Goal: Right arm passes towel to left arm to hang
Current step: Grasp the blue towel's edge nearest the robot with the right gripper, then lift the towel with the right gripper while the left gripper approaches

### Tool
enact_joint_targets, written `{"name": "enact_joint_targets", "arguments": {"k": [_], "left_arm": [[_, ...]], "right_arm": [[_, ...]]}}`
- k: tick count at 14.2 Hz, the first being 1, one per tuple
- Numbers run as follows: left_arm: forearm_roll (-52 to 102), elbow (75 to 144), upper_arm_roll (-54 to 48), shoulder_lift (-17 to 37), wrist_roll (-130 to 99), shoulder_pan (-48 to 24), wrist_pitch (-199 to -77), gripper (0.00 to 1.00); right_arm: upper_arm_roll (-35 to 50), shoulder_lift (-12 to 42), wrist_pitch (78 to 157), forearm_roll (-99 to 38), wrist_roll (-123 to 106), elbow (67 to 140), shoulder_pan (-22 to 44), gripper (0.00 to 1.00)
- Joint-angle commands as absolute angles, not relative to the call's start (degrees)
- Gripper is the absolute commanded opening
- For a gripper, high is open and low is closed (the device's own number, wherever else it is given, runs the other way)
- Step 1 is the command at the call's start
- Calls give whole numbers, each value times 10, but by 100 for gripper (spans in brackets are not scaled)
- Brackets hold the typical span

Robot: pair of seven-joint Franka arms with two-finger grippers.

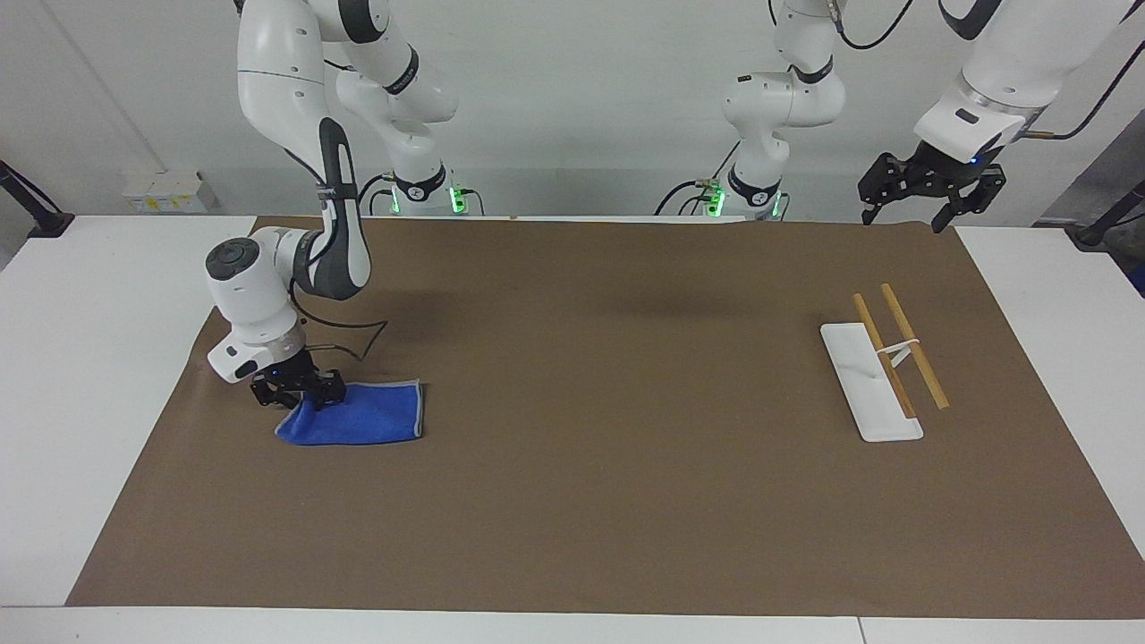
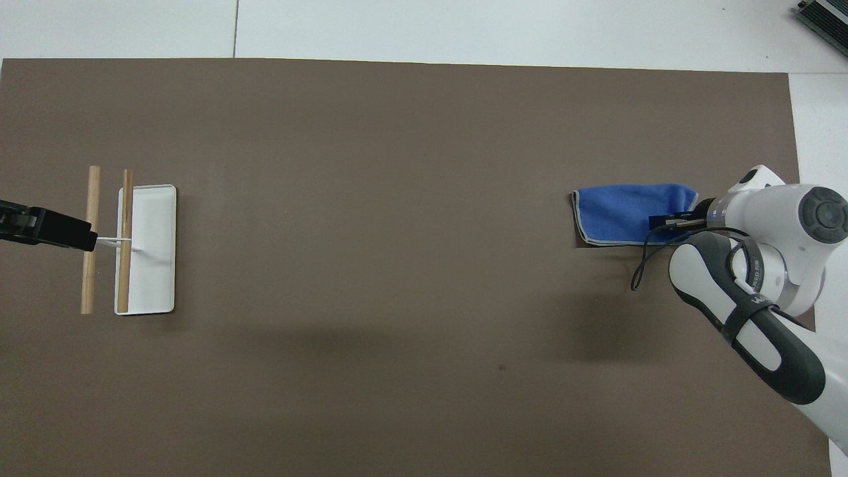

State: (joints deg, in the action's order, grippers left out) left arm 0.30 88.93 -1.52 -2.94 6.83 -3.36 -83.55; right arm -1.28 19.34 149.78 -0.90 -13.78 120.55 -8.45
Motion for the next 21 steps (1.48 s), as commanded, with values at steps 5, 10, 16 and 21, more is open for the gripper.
{"name": "enact_joint_targets", "arguments": {"k": [5, 10, 16, 21], "left_arm": [[-4, 904, -18, -40, 72, -27, -843, 100], [-4, 903, -19, -40, 72, -27, -843, 100], [-4, 904, -18, -40, 72, -27, -843, 100], [-4, 903, -18, -40, 72, -27, -843, 100]], "right_arm": [[-6, 195, 1484, -11, -145, 1205, -89, 0], [-5, 169, 1402, -11, -145, 1165, -88, 0], [-3, 110, 1307, -11, -145, 1125, -70, 0], [12, 63, 1170, -11, -144, 1040, -65, 0]]}}
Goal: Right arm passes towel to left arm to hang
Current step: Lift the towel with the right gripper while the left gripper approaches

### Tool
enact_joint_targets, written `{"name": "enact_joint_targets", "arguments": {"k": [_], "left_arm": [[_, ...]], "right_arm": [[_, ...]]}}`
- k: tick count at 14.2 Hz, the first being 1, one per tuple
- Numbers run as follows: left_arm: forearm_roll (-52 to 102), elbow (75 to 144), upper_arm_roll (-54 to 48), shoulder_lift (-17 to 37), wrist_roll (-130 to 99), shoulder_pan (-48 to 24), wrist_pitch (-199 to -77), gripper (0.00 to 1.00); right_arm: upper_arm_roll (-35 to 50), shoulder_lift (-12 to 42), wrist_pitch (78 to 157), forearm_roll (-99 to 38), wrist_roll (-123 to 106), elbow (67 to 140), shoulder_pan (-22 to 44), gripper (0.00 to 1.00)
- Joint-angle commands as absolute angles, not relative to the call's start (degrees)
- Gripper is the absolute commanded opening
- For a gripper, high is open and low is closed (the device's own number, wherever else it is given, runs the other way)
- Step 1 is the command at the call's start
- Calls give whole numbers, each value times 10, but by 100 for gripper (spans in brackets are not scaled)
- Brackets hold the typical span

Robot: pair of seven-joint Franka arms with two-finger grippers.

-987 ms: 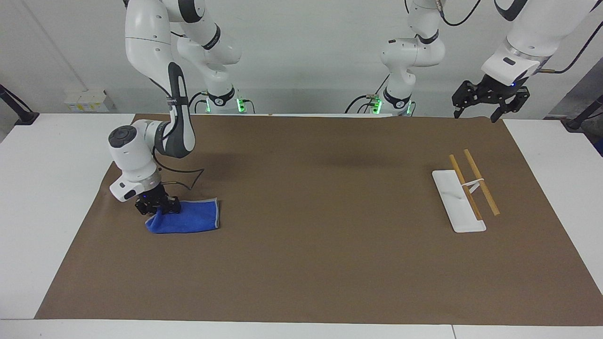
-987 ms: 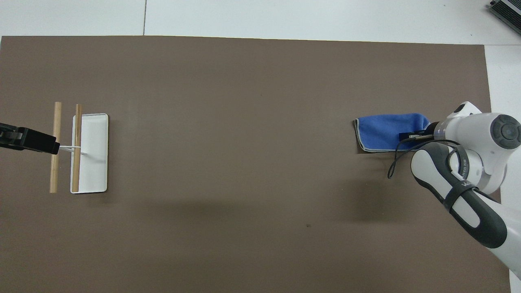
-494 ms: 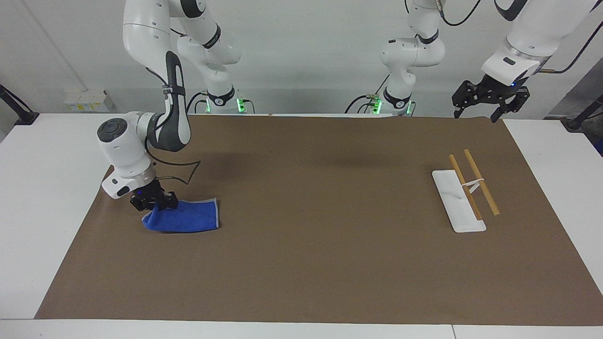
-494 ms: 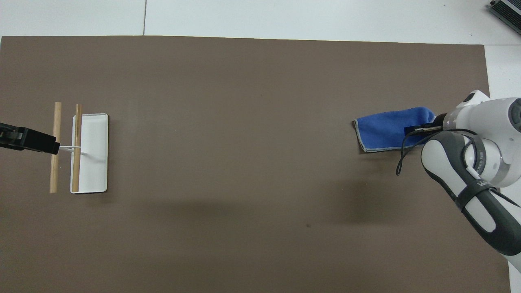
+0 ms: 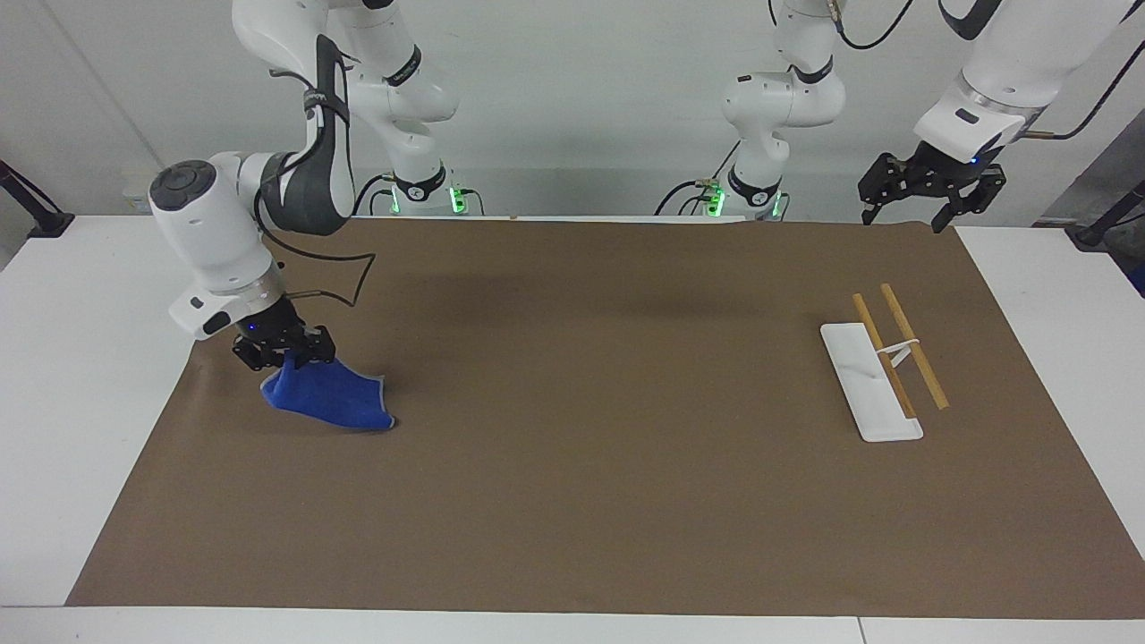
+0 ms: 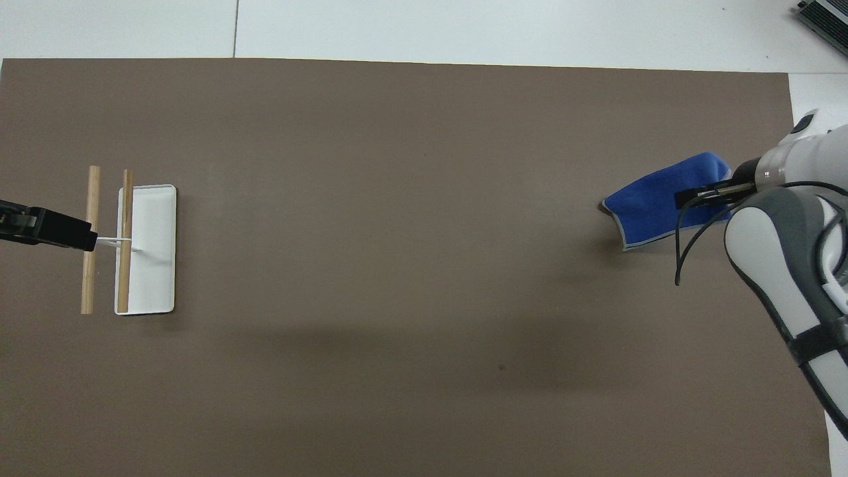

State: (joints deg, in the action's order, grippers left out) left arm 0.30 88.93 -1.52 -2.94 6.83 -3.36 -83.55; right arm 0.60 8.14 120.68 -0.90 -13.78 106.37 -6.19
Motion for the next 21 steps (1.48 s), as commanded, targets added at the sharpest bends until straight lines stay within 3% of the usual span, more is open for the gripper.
{"name": "enact_joint_targets", "arguments": {"k": [1, 7, 11, 21], "left_arm": [[-4, 903, -18, -40, 72, -27, -843, 100], [-4, 904, -19, -40, 69, -27, -842, 100], [-4, 903, -19, -40, 67, -39, -838, 100], [45, 875, -45, -28, 37, -47, -828, 100]], "right_arm": [[13, 52, 1152, -11, -144, 1032, -64, 0], [13, 1, 1017, -10, -144, 961, -54, 0], [43, -4, 1006, -11, -143, 945, -50, 0], [313, 3, 1021, -13, 173, 869, -49, 0]]}}
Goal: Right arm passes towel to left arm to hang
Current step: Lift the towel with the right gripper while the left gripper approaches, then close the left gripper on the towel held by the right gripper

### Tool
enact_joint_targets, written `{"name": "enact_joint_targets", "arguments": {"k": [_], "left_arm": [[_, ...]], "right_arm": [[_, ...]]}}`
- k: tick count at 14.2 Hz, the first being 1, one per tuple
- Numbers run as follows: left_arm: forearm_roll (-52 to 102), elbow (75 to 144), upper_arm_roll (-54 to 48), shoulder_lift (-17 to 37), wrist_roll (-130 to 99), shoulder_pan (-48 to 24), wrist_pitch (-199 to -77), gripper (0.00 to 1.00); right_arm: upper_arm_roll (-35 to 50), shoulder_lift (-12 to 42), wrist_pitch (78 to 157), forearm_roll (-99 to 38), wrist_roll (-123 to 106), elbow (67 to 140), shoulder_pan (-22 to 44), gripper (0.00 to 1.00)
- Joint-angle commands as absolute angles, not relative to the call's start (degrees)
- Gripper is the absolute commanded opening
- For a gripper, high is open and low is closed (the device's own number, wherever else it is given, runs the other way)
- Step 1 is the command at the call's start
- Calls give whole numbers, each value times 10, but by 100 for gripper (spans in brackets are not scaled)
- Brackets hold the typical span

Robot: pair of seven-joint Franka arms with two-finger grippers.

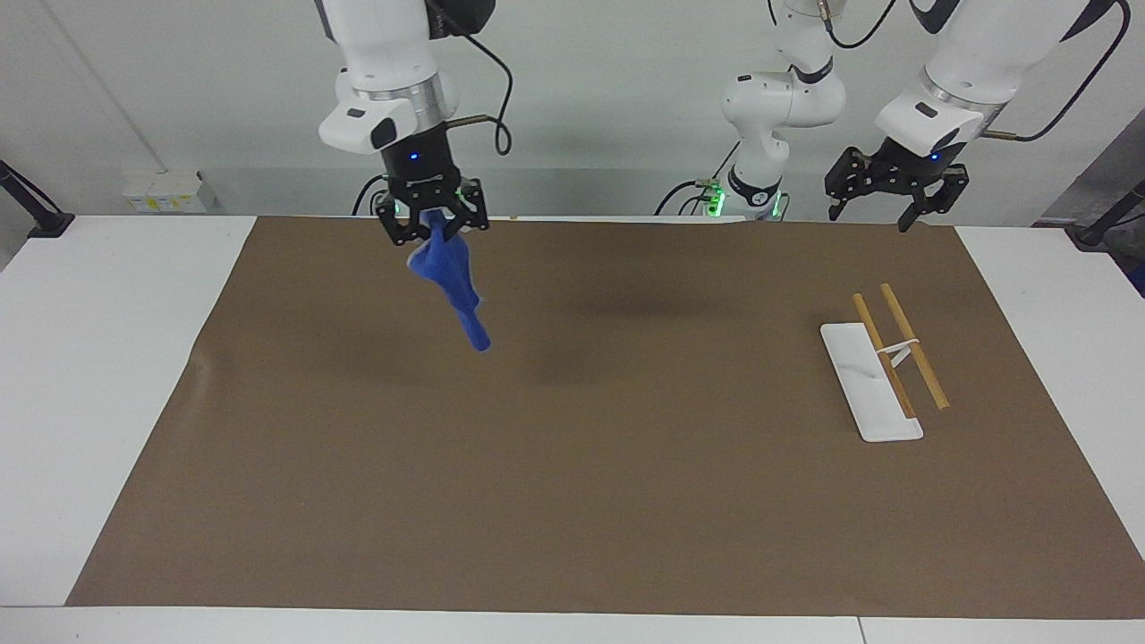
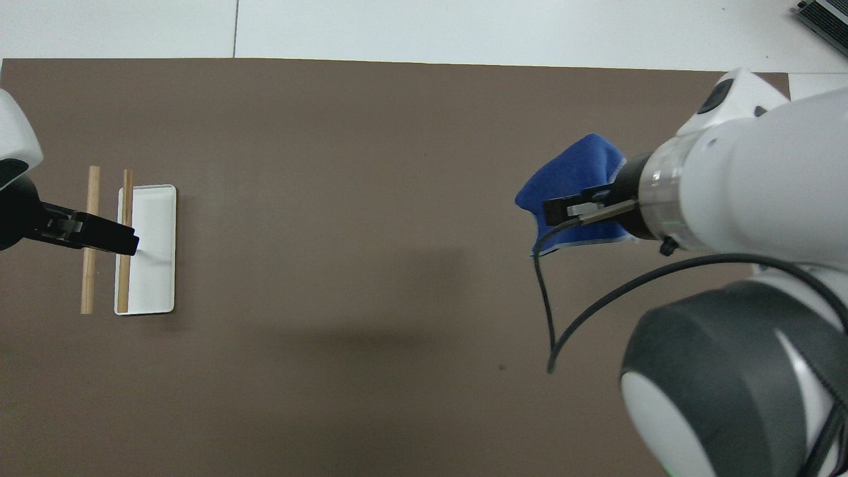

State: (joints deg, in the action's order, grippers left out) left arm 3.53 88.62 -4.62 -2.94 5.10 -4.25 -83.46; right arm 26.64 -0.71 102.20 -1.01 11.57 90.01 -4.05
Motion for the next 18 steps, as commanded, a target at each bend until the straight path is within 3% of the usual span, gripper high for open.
{"name": "enact_joint_targets", "arguments": {"k": [1, 5, 11, 18], "left_arm": [[54, 873, -45, -24, 21, -50, -830, 100], [76, 796, -84, 45, -106, -54, -824, 100], [104, 670, -158, 156, -316, -54, -807, 100], [168, 654, -224, 193, -537, -55, -846, 100]], "right_arm": [[339, 4, 1021, -13, 207, 860, -49, 0], [415, 9, 1093, -61, 302, 850, -49, 0], [416, 10, 1136, -118, 306, 853, -32, 0], [416, 11, 1136, -118, 303, 854, -33, 0]]}}
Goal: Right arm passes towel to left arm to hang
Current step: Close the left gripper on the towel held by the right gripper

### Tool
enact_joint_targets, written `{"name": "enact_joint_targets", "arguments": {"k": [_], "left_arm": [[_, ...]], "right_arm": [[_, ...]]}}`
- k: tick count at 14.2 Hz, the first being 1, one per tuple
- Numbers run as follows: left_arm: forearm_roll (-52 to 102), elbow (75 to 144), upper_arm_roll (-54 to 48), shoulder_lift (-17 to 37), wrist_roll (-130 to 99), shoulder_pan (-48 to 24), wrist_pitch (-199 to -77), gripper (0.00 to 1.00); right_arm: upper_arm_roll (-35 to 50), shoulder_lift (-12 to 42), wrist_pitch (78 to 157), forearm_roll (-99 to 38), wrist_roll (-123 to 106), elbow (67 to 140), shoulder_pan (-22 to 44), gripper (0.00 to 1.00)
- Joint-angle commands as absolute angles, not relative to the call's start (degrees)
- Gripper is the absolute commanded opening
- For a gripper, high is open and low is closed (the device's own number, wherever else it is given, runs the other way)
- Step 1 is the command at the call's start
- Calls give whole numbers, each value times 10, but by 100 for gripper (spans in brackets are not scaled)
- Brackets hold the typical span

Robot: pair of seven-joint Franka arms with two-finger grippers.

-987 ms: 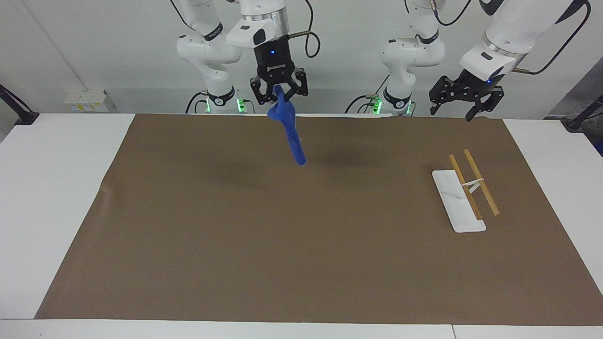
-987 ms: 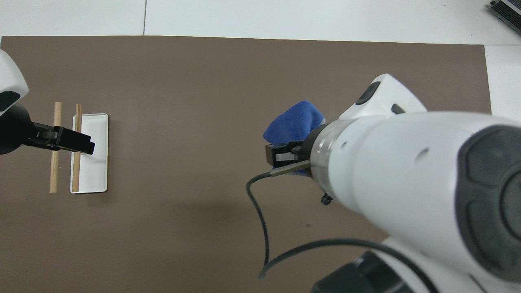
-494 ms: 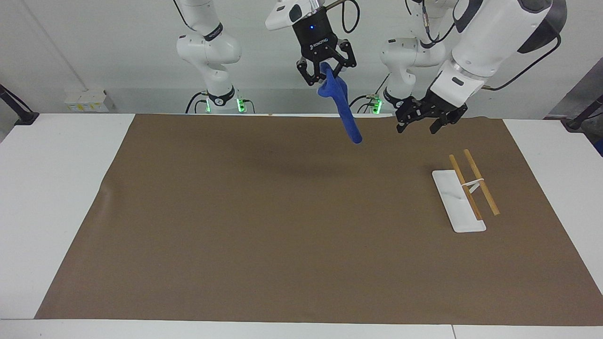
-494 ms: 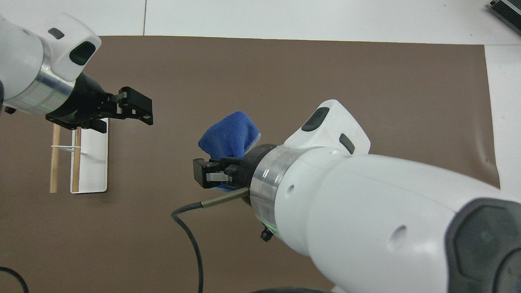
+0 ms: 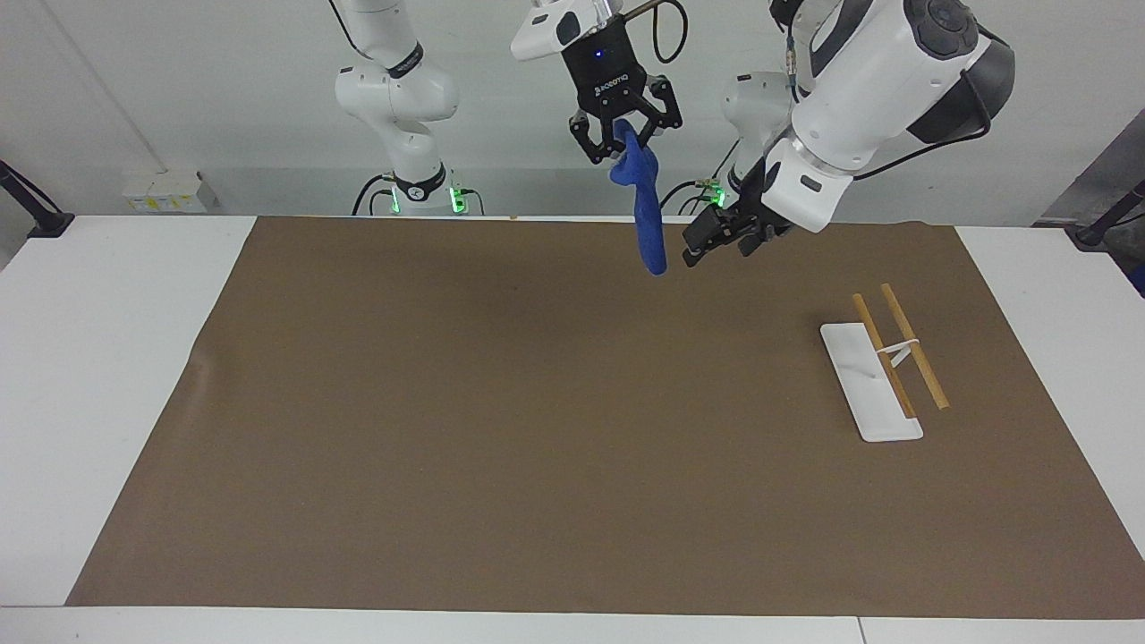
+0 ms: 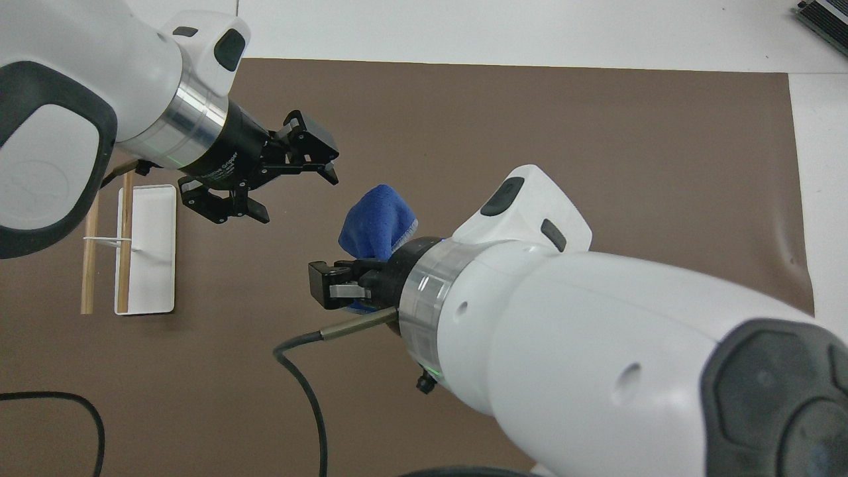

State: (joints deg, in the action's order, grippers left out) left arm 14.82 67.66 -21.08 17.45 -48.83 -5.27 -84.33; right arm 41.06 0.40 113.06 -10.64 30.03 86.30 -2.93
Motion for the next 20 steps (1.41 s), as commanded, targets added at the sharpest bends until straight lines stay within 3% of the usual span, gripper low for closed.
{"name": "enact_joint_targets", "arguments": {"k": [1, 14, 15, 17, 19, 20], "left_arm": [[181, 654, -229, 193, -553, -55, -847, 100], [230, 680, -248, 186, -603, -57, -820, 100], [231, 680, -248, 185, -603, -57, -814, 88], [230, 680, -247, 185, -603, -55, -788, 52], [228, 680, -247, 184, -603, -56, -788, 38], [226, 680, -247, 184, -603, -57, -787, 38]], "right_arm": [[416, 11, 1136, -118, 303, 854, -33, 0], [416, 13, 1137, -118, 301, 854, -32, 0], [416, 13, 1137, -118, 301, 854, -33, 0], [416, 13, 1137, -118, 301, 853, -32, 0], [416, 13, 1136, -118, 301, 854, -33, 0], [416, 13, 1136, -118, 301, 854, -32, 0]]}}
